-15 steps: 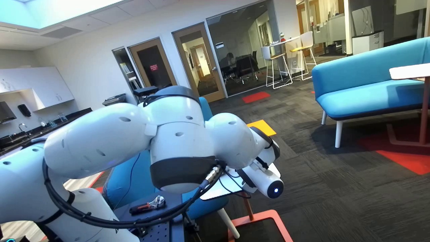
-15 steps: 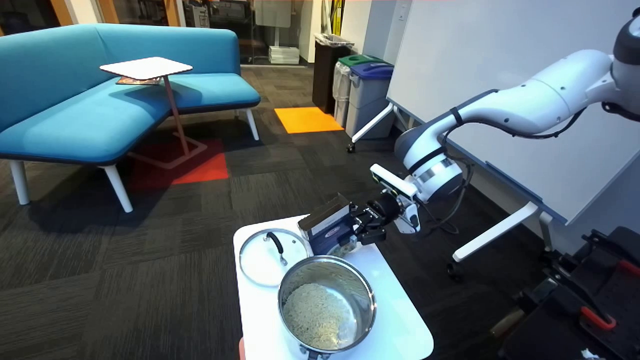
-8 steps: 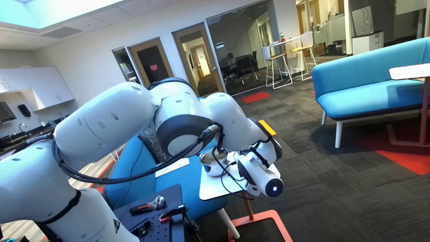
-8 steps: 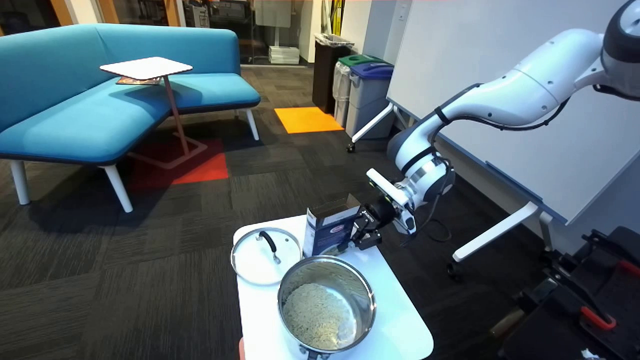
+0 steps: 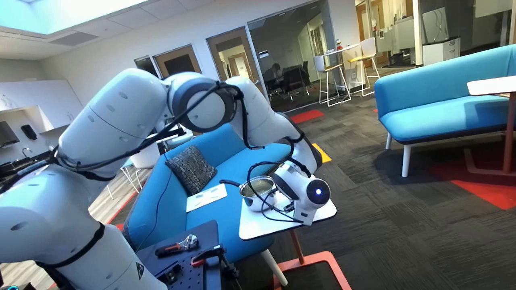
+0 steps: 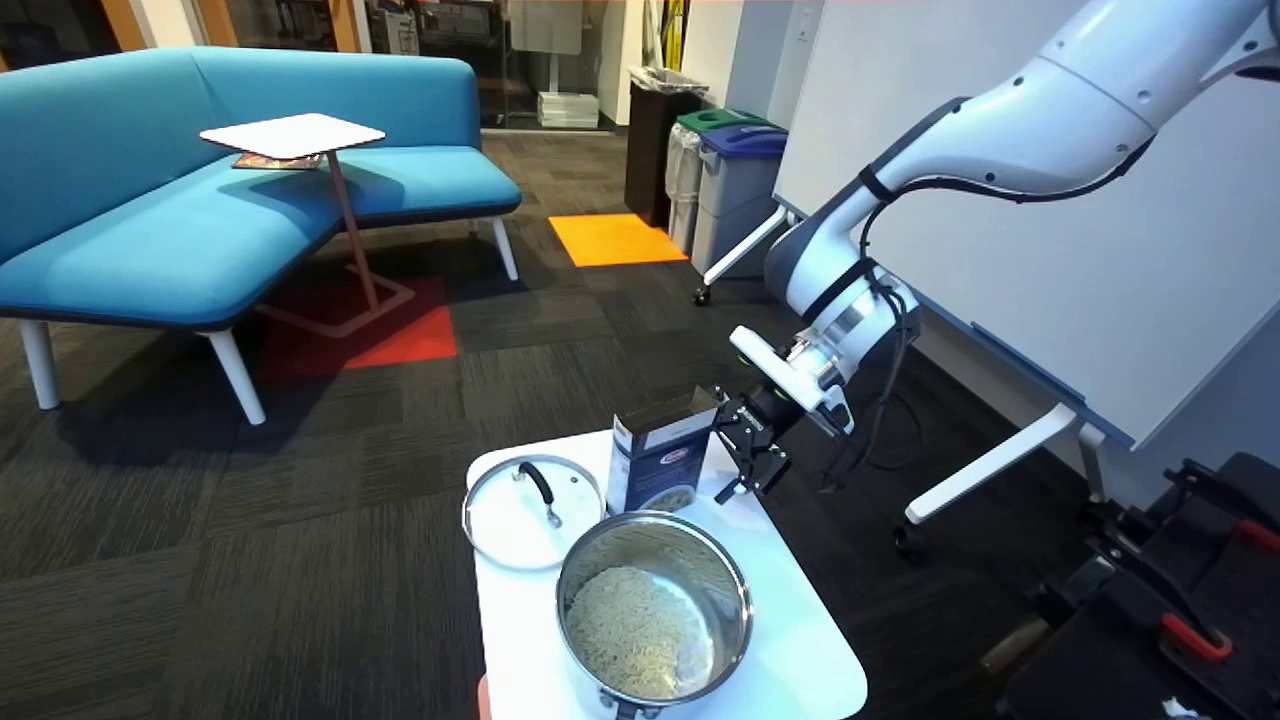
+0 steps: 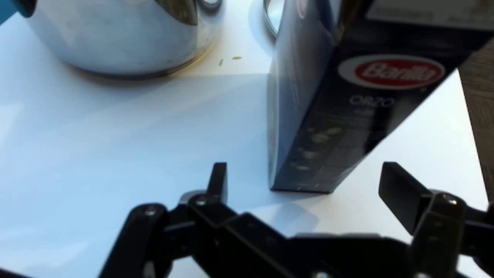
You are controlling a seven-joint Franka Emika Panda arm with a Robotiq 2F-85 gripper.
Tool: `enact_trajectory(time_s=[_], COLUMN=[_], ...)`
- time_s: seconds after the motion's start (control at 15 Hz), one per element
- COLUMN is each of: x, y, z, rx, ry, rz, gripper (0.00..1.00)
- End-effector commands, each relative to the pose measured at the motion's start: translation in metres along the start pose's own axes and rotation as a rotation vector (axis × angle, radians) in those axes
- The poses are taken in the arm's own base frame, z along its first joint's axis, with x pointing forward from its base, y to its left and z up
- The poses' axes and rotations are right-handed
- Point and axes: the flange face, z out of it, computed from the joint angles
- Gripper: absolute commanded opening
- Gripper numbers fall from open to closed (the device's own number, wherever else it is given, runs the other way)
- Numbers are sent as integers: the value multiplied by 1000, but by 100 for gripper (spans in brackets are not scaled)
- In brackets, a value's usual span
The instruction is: Pour some of the contents of the blue box into the silver pot and close the pot with the glass lid
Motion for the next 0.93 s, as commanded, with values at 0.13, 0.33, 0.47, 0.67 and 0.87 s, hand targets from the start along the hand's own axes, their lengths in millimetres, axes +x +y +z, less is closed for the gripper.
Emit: enact_trajectory(time_s=[0.13, 0.33, 0.47, 0.67, 0.87], x=[-70, -104, -125, -150, -160], y=[33, 48, 61, 88, 118], z=[-58, -75, -83, -92, -103], rx=[-42, -16, 10, 61, 117], ry=[268, 434, 545, 702, 851], rz=[-115, -140, -146, -176, -215], gripper=[100, 100, 100, 100, 100])
